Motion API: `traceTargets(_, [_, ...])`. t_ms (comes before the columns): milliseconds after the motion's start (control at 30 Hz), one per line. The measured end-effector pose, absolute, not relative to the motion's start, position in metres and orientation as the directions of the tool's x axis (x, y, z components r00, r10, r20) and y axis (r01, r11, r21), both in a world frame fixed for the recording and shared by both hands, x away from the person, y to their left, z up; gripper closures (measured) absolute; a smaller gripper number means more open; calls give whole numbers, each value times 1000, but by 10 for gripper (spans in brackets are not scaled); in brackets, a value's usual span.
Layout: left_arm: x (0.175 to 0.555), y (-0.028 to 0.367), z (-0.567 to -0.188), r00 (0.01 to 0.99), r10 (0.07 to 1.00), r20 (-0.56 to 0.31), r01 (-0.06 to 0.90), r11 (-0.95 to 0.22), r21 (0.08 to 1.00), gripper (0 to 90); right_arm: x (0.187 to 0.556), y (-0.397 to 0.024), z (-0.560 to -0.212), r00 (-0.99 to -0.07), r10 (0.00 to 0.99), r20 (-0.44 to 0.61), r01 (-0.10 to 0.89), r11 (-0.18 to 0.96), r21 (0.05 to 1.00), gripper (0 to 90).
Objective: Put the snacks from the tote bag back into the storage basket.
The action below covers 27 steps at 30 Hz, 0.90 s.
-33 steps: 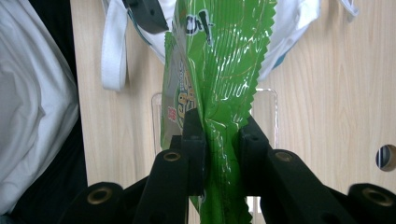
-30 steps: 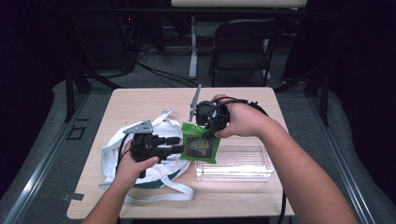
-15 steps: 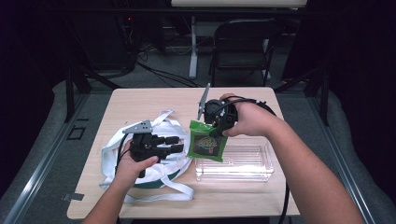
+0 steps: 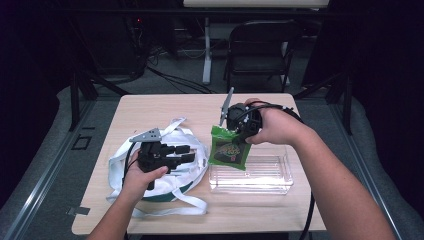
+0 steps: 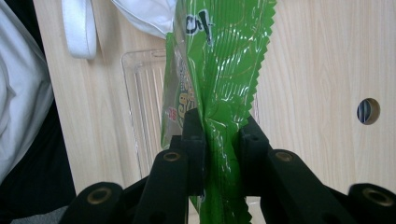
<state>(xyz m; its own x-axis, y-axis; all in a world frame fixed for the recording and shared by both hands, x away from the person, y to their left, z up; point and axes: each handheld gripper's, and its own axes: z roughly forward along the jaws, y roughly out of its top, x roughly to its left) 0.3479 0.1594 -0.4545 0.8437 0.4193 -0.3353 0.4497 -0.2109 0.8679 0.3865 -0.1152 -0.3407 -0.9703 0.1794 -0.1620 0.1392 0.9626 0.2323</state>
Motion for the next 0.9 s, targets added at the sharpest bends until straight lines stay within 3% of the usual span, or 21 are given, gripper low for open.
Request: traceTargets(900, [353,167,-458,824,447,-347,466,-188,864,548,403,-121,-384,-948,149,-280,104,980,169,764])
